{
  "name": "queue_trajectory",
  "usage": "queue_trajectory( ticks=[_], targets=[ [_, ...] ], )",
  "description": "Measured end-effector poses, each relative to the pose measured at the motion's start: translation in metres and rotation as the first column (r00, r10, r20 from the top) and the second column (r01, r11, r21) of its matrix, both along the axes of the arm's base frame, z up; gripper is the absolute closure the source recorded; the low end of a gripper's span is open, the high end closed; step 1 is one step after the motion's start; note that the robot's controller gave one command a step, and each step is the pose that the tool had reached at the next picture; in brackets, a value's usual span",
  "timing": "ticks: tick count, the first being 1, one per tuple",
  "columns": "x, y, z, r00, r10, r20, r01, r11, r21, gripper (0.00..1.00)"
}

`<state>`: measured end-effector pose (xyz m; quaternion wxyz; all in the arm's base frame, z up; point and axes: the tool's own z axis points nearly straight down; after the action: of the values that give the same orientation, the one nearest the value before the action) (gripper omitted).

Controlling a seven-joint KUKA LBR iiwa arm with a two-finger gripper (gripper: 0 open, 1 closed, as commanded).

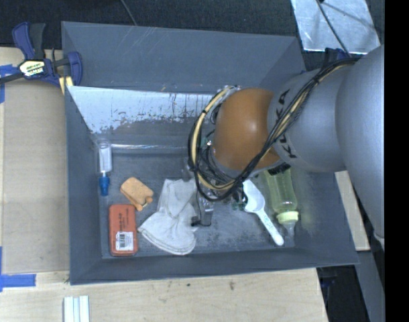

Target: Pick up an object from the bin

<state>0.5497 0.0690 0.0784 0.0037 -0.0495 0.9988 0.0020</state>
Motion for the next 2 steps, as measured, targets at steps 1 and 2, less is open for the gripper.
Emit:
queue_trajectory(
  ticks=[1, 2],
  targets=[
    [0.034, -0.012, -0.005, 0.995, -0.102, -0.007, 0.102, 0.995, -0.003, 0.0],
    [0.033, 0.004, 0.043, 0.994, -0.11, -0.006, 0.11, 0.994, -0.005, 0.0]
  ],
)
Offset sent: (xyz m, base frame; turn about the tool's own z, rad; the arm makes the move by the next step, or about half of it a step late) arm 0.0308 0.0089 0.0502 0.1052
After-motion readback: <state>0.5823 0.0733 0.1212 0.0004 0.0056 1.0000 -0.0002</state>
